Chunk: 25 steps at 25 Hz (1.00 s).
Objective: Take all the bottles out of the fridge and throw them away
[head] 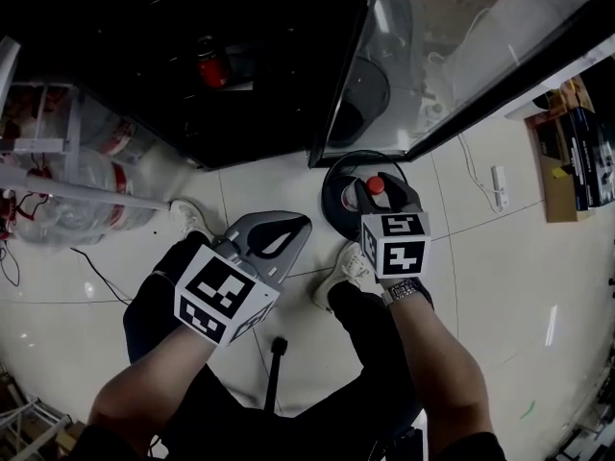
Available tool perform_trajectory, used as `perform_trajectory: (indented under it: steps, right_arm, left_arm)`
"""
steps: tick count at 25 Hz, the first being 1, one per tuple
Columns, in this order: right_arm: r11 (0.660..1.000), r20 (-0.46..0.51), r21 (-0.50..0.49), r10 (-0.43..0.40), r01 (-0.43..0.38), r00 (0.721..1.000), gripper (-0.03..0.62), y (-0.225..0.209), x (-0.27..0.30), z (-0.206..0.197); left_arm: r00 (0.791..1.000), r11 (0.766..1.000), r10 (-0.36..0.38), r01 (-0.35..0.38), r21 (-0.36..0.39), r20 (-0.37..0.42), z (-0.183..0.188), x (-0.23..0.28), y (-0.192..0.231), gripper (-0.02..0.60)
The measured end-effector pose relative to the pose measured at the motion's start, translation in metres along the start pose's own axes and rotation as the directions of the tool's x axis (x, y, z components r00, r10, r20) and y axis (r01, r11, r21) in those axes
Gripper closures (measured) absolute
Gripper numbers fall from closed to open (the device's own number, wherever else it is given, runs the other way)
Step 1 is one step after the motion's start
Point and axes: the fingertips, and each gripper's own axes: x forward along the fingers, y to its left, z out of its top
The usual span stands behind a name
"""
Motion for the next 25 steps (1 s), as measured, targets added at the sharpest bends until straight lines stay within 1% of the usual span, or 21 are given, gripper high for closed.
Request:
perform_trajectory:
  steps: [6,9,13,18,25]
  right_arm:
    - [0.999,-0.08,0.04,-0.001,0.005,0.997,0.434,-0.008,0.031,-0.032]
    - [0.998,-0.064,0.059,-0.029,0.033,0.998,0.445,-0.019,0.038,-0.039]
    - [0.996,-0.05,0.079,-0.037,0.04,0.998,0.445,-0.024,0.041,-0.032]
    - [0.996,-0.027,0.08,-0.035,0.037,0.999,0.445,-0.027,0.034,-0.014]
    - [0.996,0.056,0.085,-0.03,0.025,0.998,0.445,-0.023,0.013,0.032]
  left_arm:
    - [0.999,1.0,-0.007,0.006,-0.018,-0.04,-0.015,0.021,0.011,0.577]
    - [0.999,1.0,-0.008,0.007,-0.023,-0.052,-0.018,0.026,0.014,0.578]
    - [0.998,0.999,-0.003,0.001,-0.035,-0.056,-0.019,0.028,0.019,0.577]
    - [0.999,0.999,0.005,-0.007,-0.035,-0.043,-0.009,0.023,0.022,0.577]
    - [0.999,0.999,0.047,-0.047,-0.018,0.003,0.018,0.002,0.029,0.577]
